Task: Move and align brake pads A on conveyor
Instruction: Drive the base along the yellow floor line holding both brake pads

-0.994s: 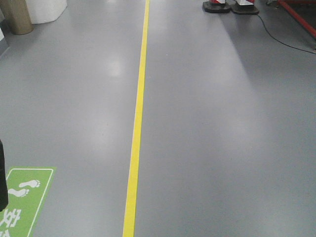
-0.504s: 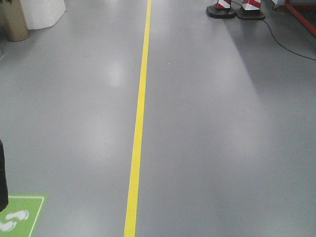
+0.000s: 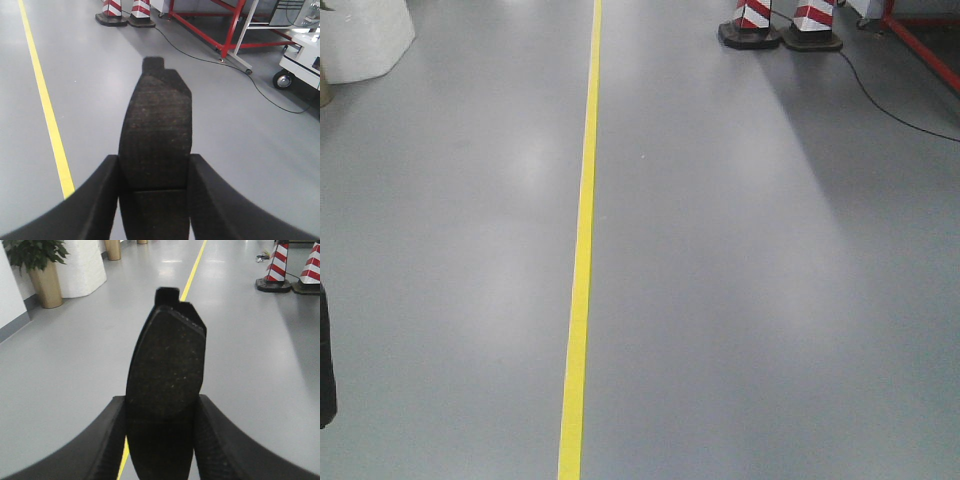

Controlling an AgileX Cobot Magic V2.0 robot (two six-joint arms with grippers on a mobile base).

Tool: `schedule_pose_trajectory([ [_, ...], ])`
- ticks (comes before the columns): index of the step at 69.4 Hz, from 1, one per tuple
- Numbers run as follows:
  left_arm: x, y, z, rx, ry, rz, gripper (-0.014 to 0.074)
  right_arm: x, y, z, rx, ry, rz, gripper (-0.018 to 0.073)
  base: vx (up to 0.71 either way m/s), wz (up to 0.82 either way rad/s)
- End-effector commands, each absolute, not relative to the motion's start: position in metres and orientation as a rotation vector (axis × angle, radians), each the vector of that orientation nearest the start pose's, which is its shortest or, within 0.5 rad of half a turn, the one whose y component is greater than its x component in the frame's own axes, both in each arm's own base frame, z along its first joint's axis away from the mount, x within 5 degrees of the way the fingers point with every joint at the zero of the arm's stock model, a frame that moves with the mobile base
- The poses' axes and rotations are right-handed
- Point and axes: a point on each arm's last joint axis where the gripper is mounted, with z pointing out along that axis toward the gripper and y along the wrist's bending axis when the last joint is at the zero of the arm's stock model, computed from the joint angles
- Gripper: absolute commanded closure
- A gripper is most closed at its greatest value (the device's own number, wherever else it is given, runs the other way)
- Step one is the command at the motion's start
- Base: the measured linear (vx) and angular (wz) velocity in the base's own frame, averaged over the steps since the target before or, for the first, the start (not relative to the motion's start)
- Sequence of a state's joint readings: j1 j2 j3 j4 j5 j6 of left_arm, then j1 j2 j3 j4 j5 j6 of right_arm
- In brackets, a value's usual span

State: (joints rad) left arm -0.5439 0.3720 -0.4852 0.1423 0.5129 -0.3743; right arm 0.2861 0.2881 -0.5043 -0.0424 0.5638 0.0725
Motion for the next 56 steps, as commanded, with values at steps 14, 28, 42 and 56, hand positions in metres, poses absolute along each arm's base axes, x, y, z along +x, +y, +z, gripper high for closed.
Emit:
schedule_pose_trajectory([
  [14,0.0721,-0.0377,0.3225,0.233,1.782,-0.517,0.0602,0.0604,0.0155,0.3298,-0.210,1.705,0.206,0.0561,0.62,-0.10],
  [28,0.0721,-0.0377,0.3225,0.233,1.782,-0.517,0.0602,0.0604,0.0155,0.3298,-0.210,1.705,0.206,0.0561,0.68,-0.03],
  [42,0.0721,-0.0377,0.3225,0.233,1.782,-0.517,0.0602,0.0604,0.0155,0.3298,-0.209,1.706,0.207,0.0561,0.73,0.13],
  [56,0.0721,-0.0377,0.3225,0.233,1.782,-0.517,0.0602,0.0604,0.0155,0.3298,-0.210,1.705,0.206,0.0561,0.72,0.14],
])
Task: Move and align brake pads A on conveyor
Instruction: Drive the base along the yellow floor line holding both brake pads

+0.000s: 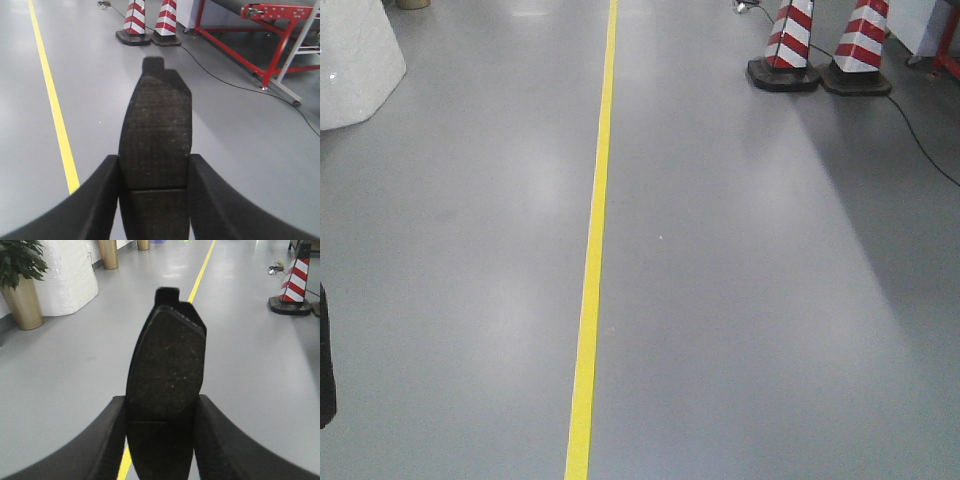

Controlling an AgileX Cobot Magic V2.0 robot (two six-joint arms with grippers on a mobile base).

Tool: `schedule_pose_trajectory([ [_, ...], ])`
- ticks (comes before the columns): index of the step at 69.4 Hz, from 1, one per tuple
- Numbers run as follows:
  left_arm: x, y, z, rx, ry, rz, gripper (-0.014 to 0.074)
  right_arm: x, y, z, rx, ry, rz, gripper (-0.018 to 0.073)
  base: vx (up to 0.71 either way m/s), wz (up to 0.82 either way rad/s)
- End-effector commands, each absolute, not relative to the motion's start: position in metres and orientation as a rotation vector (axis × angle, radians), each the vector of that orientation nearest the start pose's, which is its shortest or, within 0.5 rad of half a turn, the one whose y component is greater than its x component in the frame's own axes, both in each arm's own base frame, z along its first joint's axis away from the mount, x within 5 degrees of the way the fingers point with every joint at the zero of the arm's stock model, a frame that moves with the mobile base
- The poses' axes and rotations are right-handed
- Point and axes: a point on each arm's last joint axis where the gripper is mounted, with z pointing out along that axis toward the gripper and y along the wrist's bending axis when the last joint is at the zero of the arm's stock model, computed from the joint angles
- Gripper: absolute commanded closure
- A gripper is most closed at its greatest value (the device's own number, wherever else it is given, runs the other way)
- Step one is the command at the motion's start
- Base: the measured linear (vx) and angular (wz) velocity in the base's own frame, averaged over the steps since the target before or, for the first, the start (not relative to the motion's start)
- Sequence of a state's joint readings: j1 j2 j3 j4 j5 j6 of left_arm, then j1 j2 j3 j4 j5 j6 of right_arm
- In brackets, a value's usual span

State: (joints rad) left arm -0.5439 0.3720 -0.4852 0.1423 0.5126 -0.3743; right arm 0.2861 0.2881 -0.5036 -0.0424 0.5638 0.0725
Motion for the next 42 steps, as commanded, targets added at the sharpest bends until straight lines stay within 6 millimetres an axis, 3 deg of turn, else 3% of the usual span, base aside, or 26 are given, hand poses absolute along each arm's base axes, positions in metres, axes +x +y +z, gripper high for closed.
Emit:
schedule_pose_trajectory([
  [1,0.0721,-0.0377,0.3225,0.233,1.782,-0.517,0.0602,0.0604,0.0155,0.3298,-0.210,1.705,0.206,0.0561,0.73,0.08],
  [42,0.0721,-0.0377,0.3225,0.233,1.782,-0.517,0.0602,0.0604,0.0155,0.3298,-0.210,1.705,0.206,0.0561,0.77,-0.02],
])
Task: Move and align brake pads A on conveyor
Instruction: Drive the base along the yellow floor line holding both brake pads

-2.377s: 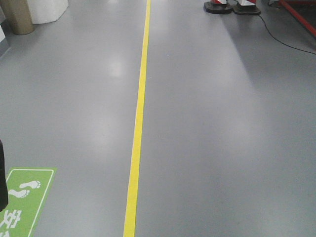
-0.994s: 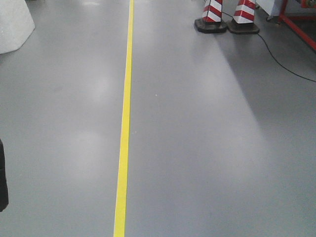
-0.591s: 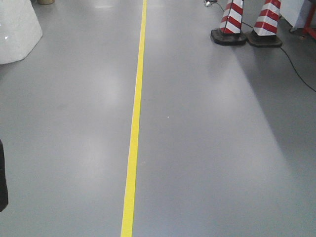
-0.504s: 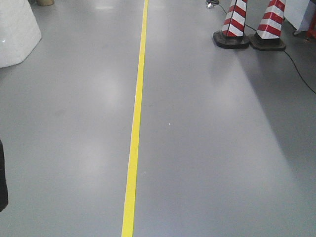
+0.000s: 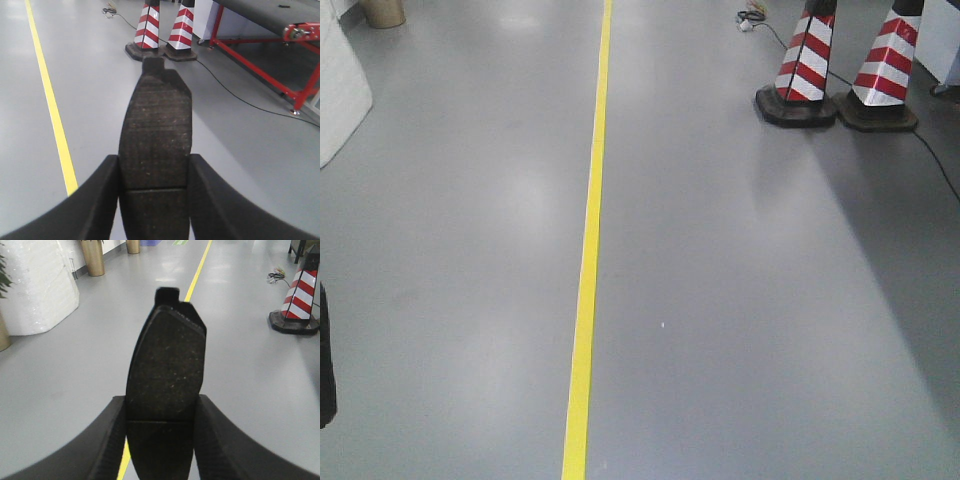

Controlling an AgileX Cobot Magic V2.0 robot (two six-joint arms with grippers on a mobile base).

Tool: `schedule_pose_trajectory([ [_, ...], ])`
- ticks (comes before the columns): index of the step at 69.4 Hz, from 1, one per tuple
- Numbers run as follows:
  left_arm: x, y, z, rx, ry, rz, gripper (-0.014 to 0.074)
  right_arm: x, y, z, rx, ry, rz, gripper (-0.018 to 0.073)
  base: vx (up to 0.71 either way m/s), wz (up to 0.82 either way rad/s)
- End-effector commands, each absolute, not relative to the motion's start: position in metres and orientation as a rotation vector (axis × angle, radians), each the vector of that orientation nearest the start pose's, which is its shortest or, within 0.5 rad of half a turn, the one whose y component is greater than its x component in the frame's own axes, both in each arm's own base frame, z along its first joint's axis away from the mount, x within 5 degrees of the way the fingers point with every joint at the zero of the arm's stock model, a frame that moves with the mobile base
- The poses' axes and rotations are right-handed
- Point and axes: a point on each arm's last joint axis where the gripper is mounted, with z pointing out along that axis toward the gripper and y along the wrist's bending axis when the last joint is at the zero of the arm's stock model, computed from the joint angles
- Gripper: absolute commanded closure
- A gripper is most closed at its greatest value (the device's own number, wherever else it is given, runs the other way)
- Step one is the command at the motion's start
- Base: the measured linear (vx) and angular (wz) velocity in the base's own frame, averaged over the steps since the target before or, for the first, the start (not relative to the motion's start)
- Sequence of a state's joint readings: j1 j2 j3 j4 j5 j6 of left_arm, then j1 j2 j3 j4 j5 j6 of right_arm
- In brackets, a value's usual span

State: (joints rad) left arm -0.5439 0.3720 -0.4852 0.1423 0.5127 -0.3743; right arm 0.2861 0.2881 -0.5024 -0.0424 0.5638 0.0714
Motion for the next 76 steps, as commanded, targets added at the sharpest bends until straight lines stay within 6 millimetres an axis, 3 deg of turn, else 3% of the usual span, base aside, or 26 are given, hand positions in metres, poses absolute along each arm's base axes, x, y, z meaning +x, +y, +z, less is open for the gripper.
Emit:
schedule_pose_trajectory([
  [1,0.0721,-0.0377,0.3225,0.233,1.782,-0.517,0.0602,0.0604,0.0155,0.3298,-0.210,1.705,0.206,0.0561,0.79,-0.05],
  [76,0.0721,-0.0377,0.3225,0.233,1.782,-0.517,0.0602,0.0608,0.0156,0.3297,-0.210,1.707,0.206,0.0561,0.77,0.02],
])
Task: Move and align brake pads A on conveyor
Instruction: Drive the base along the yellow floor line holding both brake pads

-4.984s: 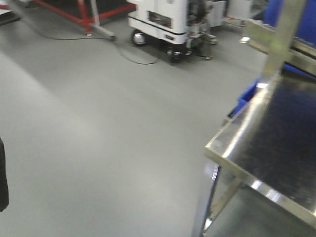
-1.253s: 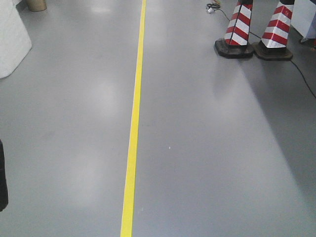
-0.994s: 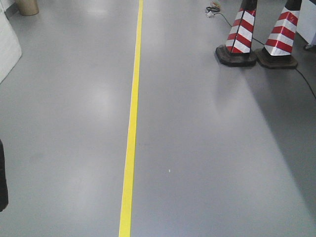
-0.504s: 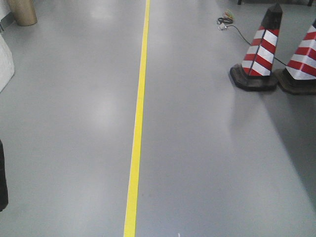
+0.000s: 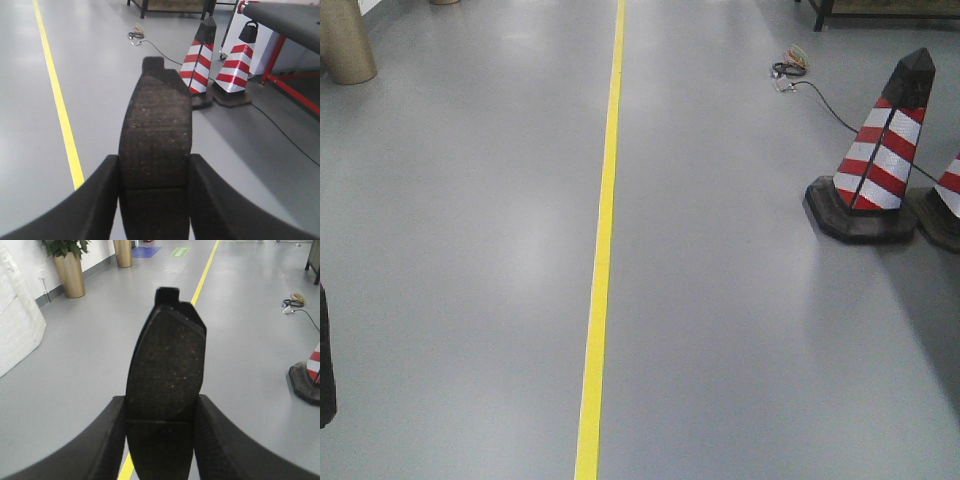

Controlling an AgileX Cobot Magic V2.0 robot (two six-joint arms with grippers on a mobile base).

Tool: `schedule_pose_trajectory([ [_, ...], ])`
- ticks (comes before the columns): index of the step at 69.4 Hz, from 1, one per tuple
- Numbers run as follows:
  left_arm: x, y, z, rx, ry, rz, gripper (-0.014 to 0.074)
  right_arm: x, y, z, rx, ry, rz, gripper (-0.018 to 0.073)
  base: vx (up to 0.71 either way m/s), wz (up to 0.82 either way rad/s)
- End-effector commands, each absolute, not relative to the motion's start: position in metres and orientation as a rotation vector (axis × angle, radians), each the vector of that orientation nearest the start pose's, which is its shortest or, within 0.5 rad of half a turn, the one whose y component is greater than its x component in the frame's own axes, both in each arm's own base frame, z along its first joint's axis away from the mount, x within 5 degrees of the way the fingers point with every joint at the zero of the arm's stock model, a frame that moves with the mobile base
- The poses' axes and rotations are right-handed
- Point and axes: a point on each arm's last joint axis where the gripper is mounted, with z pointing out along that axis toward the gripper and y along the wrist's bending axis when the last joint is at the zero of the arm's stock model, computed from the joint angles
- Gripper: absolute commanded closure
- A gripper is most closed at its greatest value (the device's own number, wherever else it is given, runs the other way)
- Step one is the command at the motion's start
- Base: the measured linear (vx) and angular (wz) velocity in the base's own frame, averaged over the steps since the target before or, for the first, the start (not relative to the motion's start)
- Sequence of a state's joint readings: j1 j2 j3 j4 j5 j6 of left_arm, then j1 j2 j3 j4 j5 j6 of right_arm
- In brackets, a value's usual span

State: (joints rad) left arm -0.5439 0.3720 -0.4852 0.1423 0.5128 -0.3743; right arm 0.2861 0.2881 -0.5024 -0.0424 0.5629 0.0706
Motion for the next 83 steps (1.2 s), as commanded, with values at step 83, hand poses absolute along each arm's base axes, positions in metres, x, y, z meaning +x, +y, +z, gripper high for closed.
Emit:
schedule_pose_trajectory([
  [83,0.0721,-0.0377,0.3225,0.233,1.782,-0.517,0.0602,0.0608,0.0156,0.3297,-0.210,1.707,0.206,0.0561,0.64,-0.03],
])
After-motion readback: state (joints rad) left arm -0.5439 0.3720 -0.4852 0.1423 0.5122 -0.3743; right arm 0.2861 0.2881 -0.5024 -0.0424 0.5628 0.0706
